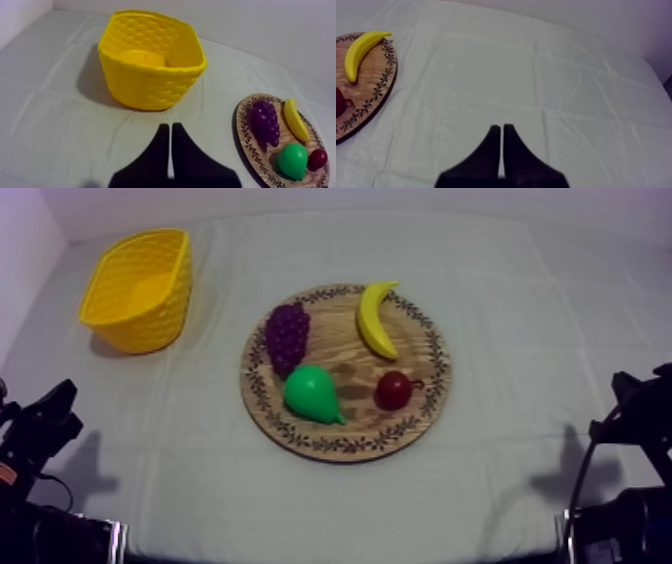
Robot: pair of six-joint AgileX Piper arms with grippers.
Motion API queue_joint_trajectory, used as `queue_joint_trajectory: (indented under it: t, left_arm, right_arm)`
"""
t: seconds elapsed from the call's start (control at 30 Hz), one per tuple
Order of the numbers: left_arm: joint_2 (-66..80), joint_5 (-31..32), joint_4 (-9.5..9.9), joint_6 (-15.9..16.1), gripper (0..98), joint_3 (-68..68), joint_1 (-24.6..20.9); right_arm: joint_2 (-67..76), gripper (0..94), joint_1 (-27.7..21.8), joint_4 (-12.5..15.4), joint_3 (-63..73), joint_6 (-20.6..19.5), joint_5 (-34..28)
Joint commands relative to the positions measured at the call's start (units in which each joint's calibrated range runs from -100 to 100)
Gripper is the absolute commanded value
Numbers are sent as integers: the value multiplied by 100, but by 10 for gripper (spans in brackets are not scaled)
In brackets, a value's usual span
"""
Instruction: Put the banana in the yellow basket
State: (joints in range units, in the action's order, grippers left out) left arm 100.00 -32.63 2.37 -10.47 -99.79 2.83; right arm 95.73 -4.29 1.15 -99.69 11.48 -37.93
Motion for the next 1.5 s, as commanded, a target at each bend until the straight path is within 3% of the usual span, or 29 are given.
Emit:
queue_joint_trajectory:
  t: [0.0, 0.47, 0.67, 1.23, 1.47]
  left_arm:
    - [0, -3, 0, -1, 1, 2, 3]
    - [0, -3, 0, 31, 1, 2, 3]
    - [0, -3, 0, -120, 7, 2, 3]
    - [0, -60, -29, 302, 13, 12, 28]
    - [-304, -50, -1, 245, 12, 338, 90]
  right_arm:
    - [2, 3, 0, -1, 3, -3, 3]
    - [2, 3, 0, -1, 3, -3, 3]
    - [2, 3, 0, -1, 3, -3, 3]
    - [2, 3, 0, -1, 3, -3, 3]
    - [2, 3, 0, -1, 3, -3, 3]
